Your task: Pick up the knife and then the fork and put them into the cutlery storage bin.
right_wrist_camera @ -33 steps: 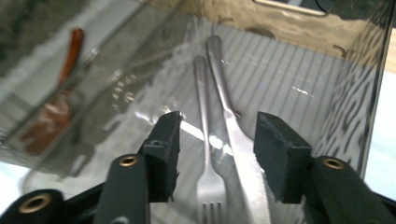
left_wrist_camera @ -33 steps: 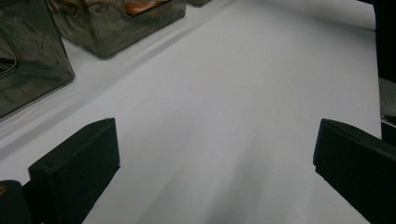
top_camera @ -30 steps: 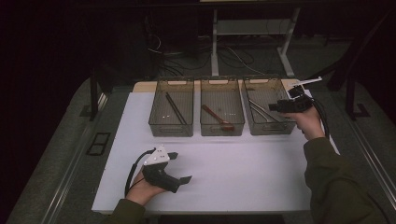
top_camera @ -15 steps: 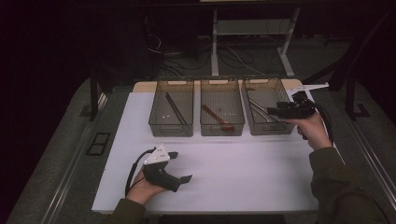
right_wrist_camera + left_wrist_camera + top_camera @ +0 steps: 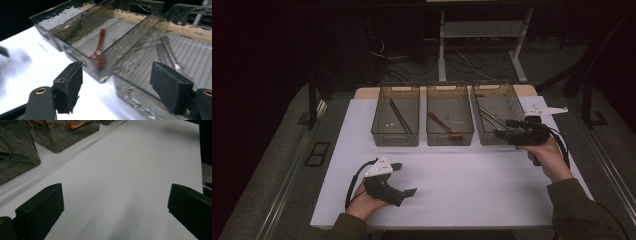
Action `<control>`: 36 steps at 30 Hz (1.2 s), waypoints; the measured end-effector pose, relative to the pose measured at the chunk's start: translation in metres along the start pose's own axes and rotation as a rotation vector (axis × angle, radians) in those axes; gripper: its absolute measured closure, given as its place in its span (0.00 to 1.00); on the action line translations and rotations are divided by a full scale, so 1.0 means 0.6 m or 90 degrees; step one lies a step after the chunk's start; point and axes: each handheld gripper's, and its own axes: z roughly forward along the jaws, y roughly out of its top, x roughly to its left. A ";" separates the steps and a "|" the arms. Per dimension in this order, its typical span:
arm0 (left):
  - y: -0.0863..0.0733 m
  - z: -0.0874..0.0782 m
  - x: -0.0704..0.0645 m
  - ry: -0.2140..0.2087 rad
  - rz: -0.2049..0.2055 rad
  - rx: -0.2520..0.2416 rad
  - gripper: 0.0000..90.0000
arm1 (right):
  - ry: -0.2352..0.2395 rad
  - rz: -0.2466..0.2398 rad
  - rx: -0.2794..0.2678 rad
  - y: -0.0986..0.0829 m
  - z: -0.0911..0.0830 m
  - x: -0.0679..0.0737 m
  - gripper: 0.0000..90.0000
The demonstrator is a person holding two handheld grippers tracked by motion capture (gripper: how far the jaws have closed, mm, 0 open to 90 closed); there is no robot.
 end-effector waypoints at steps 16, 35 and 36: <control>0.001 -0.001 -0.001 -0.001 0.000 -0.003 0.00 | 0.021 -0.033 -0.026 -0.045 -0.025 0.067 0.20; 0.002 -0.003 -0.001 0.001 0.002 -0.006 0.00 | 0.046 -0.048 0.026 -0.146 -0.015 0.105 0.18; 0.002 -0.003 -0.001 0.001 0.002 -0.006 0.00 | 0.046 -0.047 0.030 -0.150 -0.015 0.105 0.18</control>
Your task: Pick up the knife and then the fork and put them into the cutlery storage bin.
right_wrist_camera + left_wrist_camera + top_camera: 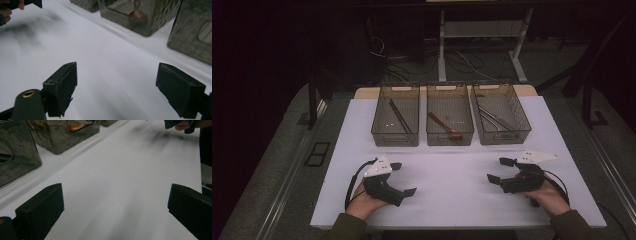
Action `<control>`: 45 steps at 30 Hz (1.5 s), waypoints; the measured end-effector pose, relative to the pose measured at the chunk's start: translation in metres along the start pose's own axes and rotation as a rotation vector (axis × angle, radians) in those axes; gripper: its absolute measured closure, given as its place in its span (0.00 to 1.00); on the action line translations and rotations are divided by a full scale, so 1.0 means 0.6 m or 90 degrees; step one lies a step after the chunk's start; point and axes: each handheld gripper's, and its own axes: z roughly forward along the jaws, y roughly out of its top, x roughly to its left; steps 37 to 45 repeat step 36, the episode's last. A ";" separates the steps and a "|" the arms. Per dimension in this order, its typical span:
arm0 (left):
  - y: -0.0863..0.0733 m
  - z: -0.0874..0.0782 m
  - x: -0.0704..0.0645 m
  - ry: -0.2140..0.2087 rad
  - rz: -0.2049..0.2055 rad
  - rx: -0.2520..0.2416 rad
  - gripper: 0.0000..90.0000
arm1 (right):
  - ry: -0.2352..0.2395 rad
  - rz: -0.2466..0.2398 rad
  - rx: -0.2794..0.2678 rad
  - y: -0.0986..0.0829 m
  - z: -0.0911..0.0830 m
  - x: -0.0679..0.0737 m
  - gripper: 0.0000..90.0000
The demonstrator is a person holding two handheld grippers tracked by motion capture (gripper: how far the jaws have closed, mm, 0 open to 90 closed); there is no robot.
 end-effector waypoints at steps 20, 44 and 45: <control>-0.001 0.000 0.001 0.001 0.005 0.006 0.00 | -0.039 0.000 -0.002 -0.037 -0.036 -0.001 0.13; 0.000 0.004 0.003 0.001 0.004 0.009 0.00 | -0.038 -0.005 -0.008 -0.036 -0.038 -0.001 0.13; 0.000 0.004 0.003 0.001 0.004 0.009 0.00 | -0.038 -0.005 -0.008 -0.036 -0.038 -0.001 0.13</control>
